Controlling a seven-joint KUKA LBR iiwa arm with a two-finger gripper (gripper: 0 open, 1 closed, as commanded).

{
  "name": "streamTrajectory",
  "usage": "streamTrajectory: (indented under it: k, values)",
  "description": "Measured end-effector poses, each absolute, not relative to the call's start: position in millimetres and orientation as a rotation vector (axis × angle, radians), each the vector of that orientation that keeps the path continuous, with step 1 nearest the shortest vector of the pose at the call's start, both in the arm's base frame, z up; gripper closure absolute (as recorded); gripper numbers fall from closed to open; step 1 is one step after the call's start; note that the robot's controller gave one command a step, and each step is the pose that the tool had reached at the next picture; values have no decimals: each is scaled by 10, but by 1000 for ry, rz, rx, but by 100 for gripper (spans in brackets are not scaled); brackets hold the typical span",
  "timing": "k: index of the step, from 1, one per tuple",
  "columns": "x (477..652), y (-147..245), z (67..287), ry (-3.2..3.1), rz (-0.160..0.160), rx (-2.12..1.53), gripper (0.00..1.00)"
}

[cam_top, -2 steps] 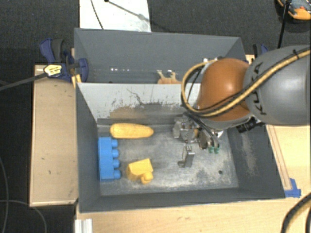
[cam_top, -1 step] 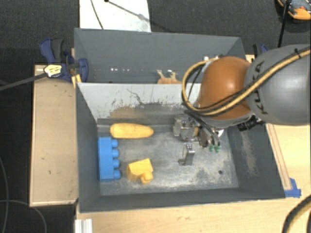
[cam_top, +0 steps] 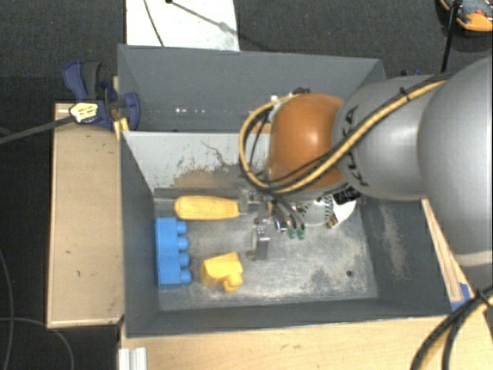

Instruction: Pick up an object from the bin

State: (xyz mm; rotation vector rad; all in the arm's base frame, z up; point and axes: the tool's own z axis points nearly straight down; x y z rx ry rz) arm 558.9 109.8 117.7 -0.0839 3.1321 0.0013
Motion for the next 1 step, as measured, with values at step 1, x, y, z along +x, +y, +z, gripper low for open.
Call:
streamTrajectory:
  k: [1]
  values:
    - [5261, 1399, 1205, 3134, 1, -262, 0]
